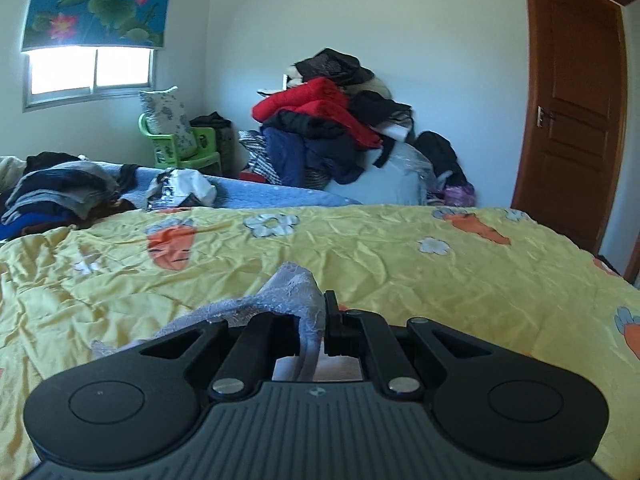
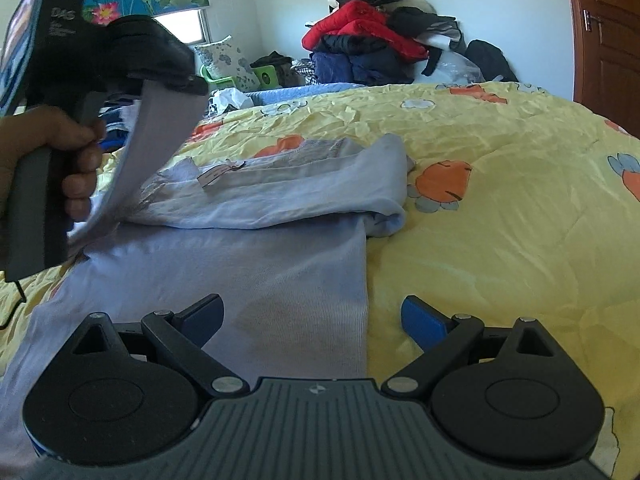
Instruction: Fold small clothes
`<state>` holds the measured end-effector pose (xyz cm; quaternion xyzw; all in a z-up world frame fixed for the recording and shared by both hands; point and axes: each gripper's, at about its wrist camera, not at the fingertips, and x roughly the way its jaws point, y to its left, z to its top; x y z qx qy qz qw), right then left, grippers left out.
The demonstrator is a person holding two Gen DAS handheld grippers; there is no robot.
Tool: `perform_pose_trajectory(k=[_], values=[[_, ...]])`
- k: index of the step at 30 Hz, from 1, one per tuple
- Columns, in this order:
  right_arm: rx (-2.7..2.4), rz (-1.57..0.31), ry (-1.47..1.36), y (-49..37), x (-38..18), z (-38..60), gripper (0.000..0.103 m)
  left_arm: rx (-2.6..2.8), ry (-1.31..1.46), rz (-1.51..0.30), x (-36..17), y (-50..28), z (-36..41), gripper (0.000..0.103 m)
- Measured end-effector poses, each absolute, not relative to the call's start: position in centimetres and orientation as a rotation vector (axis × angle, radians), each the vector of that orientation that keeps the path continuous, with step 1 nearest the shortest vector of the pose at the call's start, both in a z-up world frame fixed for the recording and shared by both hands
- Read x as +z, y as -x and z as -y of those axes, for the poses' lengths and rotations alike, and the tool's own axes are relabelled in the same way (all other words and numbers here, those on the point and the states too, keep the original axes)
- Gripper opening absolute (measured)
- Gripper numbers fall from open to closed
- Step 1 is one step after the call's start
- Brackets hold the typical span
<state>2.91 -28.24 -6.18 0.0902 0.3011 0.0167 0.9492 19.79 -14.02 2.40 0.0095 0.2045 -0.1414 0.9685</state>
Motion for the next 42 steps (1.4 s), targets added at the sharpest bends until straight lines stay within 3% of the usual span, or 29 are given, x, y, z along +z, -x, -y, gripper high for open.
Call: perform_pose_trajectory(k=[32,38,42], values=[[-0.025,-0.599,-0.21,-0.8,-6.5,31.2,0.098,-0.419,-0.104,-0.481,-0.6,-19.8,24.0,0.005],[-0.021,-0.598,-0.216,-0.7,-6.5,31.3,0.099,-0.437,-0.087,-0.55,-1.1,-20.8,24.7,0.005],[-0.022,-0.6,-0.211,-0.7,-6.6,31.1,0.099,-0.508,-0.051,-0.645,-1.4,-21.7,25.1,0.011]])
